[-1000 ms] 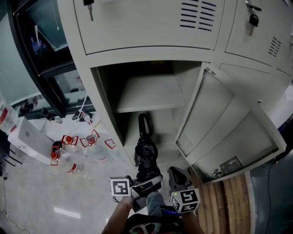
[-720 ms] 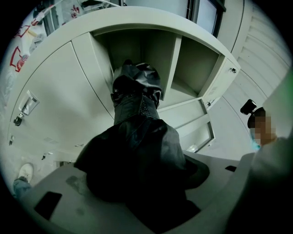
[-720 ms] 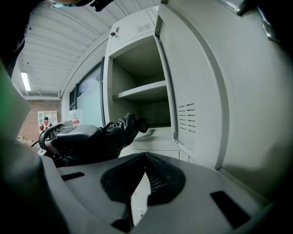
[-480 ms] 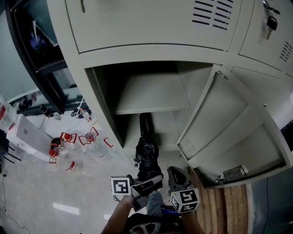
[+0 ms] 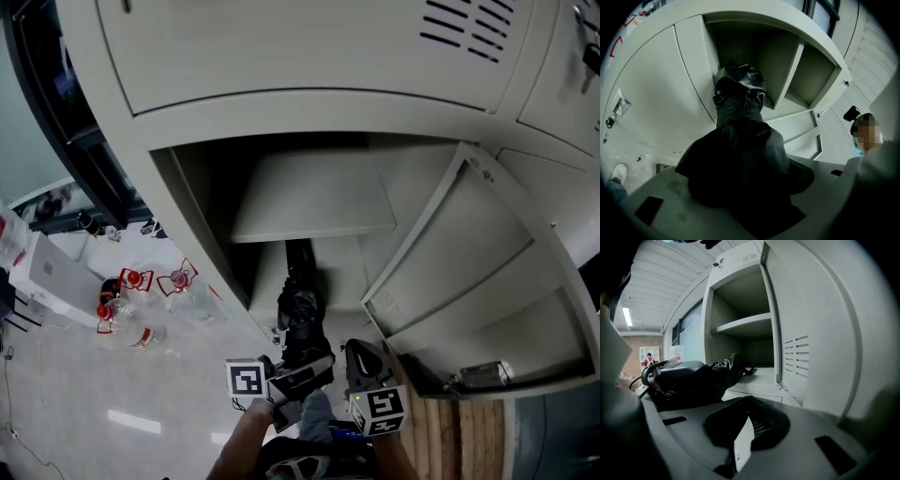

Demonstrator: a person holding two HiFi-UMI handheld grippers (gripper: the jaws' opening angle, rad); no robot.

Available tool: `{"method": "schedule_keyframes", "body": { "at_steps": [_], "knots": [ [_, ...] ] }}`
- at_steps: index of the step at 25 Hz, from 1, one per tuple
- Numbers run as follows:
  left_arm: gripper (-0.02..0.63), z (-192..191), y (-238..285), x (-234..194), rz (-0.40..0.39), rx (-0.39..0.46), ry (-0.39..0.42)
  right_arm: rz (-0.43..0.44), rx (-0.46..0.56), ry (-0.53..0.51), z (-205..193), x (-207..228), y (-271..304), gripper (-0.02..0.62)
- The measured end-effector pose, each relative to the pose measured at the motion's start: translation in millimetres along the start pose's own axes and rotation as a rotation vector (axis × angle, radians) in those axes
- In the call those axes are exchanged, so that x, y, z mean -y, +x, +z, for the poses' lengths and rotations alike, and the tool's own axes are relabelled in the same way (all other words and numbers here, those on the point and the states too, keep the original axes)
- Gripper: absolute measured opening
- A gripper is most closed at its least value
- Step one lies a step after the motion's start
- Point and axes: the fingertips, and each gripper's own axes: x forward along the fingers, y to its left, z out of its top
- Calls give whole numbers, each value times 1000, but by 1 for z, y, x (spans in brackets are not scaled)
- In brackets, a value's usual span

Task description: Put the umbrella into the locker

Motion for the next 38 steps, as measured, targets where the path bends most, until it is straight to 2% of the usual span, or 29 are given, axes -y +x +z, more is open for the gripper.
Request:
{"method": "schedule_keyframes", "body": {
  "at_steps": [9, 21, 26, 38],
  "knots": [
    [288, 15, 5, -6, 0, 10, -36, 14, -9, -3, 5, -1, 15, 0],
    [288, 46, 20, -2, -56, 42, -67, 0, -11, -1, 13, 8, 24, 0],
    [288, 59, 25, -2, -69, 62, -76, -1, -11, -46, 19, 8, 27, 0],
    [290, 74, 31, -11, -115, 95, -107, 21, -18, -64, 15, 9, 39, 0]
  ]
}}
